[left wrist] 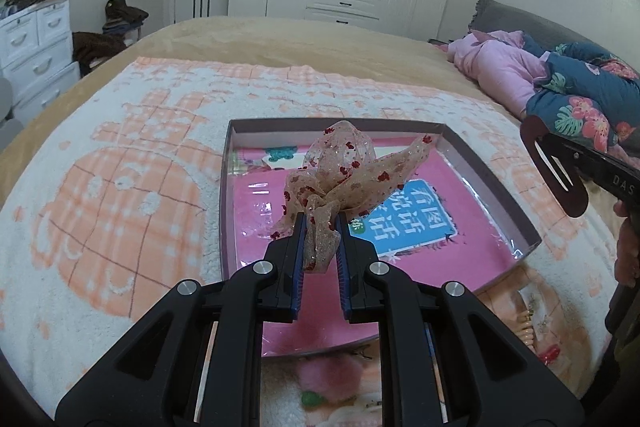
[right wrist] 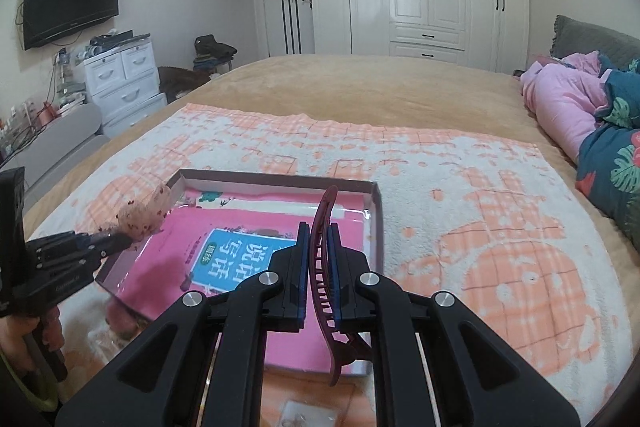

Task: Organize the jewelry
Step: 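Carry the bow and maroon clip into the pink tray and open both tools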

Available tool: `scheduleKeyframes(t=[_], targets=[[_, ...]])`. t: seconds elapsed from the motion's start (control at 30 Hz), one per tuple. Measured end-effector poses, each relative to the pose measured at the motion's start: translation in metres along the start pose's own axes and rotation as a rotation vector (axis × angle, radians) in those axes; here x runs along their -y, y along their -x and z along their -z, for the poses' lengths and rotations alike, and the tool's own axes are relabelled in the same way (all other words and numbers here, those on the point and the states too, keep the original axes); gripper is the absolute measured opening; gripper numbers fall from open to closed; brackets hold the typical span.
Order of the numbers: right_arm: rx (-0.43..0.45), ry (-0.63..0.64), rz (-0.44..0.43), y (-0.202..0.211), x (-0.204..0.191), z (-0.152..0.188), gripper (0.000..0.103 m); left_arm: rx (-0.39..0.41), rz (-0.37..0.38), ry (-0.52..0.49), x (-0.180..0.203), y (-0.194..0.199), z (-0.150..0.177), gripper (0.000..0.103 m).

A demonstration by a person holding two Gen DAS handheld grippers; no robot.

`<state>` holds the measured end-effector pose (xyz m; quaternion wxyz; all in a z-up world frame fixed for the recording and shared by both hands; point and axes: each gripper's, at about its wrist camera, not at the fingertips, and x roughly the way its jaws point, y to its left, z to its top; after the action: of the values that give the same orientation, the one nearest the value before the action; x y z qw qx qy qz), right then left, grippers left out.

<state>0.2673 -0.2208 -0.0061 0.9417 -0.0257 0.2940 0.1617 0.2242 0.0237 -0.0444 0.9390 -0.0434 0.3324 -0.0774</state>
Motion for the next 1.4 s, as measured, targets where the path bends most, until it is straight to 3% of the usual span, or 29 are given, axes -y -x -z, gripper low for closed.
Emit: scheduleKeyframes(t=[0.27,0.67,0.97,1.03,1.1,1.23,1.4], targets=[[-0.048,0.007,0.002,-0.030,-0.009,0.012,0.009,-0.039,-0.009,-0.014,-0.002,-0.018,0.009,0.009],[-0.105,-0.028,0.032,-0.052,0.002,0.033,0.009,-0.036,-0.013,-0.014,-0.001,-0.019,0.011,0.017],[-0.103,-0.074,0.046,-0.050,0.015,0.038,0.010,0.008,-0.017,-0.006,-0.003,-0.007,0.011,0.044],[-0.101,-0.086,0.048,-0.048,0.017,0.039,0.018,0.026,-0.027,-0.014,-0.001,-0.002,0.011,0.050],[-0.096,-0.113,0.033,-0.046,0.019,0.038,0.034,0.049,-0.022,-0.015,-0.001,0.004,0.011,0.053],[-0.065,-0.130,0.045,-0.034,0.021,0.036,0.041,0.086,-0.035,-0.010,-0.002,0.017,0.012,0.067],[-0.031,-0.134,0.056,-0.017,0.022,0.036,0.068,0.114,-0.044,0.028,-0.008,0.034,0.013,0.080]])
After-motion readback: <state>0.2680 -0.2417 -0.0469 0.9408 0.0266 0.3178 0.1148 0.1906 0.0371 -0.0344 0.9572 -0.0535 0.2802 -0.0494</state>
